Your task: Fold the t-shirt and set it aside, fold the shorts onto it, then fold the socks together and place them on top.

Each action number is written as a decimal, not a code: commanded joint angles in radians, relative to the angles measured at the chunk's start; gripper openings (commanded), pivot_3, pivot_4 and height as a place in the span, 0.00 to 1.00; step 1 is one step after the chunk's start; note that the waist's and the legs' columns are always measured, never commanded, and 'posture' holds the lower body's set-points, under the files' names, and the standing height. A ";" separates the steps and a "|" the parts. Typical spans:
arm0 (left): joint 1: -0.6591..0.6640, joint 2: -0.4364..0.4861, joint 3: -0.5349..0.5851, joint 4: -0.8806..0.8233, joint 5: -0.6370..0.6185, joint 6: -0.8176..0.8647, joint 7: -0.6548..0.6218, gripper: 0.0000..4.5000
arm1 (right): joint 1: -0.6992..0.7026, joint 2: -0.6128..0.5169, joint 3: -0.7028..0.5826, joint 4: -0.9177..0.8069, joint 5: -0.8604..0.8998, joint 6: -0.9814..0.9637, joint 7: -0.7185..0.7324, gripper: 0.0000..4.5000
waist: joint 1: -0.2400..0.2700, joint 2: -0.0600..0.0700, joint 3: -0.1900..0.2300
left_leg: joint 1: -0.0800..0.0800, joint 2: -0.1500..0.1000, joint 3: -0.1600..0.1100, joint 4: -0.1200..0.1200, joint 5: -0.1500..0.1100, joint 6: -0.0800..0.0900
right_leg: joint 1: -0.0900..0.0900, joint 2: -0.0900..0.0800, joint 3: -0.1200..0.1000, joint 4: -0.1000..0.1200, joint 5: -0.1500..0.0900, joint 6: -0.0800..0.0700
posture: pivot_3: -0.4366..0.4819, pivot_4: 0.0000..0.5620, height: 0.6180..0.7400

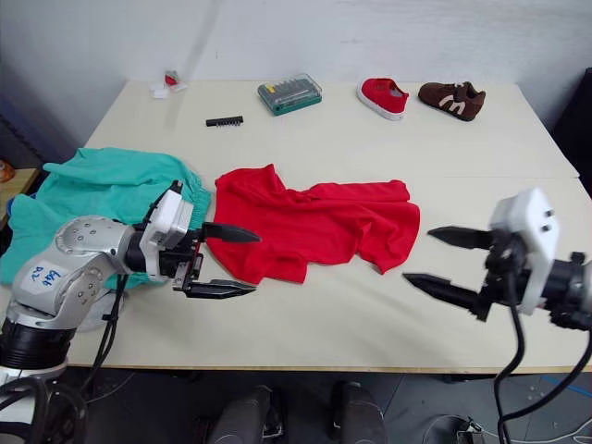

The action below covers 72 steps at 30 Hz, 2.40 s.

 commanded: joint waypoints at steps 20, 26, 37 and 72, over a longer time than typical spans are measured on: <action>-0.106 -0.218 -0.255 0.260 0.363 -0.267 0.019 0.81 | -0.028 0.133 0.283 -0.038 -0.284 -0.205 -0.058 1.00 | -0.003 -0.002 0.000 | -0.003 0.000 0.002 0.005 0.000 0.001 | -0.005 0.000 0.001 0.007 0.000 0.000 | 0.48 0.27 1.00; -0.135 -0.253 -0.307 0.337 0.464 -0.312 0.052 0.44 | -0.032 0.143 0.278 -0.051 -0.270 -0.191 -0.082 1.00 | -0.003 -0.002 0.000 | -0.003 0.000 0.002 0.005 0.001 0.001 | -0.006 0.000 0.001 0.008 0.000 0.000 | 0.48 0.27 1.00; -0.177 -0.334 -0.330 0.470 0.552 -0.423 0.093 0.44 | 0.013 0.146 0.286 -0.046 -0.317 -0.205 -0.087 1.00 | -0.002 -0.003 -0.001 | -0.003 0.000 0.002 0.006 0.001 0.003 | -0.005 -0.001 0.001 0.008 0.001 0.000 | 0.48 0.27 1.00; -0.021 -0.093 -0.195 0.207 0.396 -0.193 -0.088 0.01 | -0.256 0.231 0.682 0.275 -0.773 -0.228 -0.250 1.00 | -0.028 -0.005 -0.001 | -0.005 0.003 0.002 0.006 0.004 -0.001 | -0.007 0.000 -0.001 0.009 0.001 -0.003 | 0.48 0.27 1.00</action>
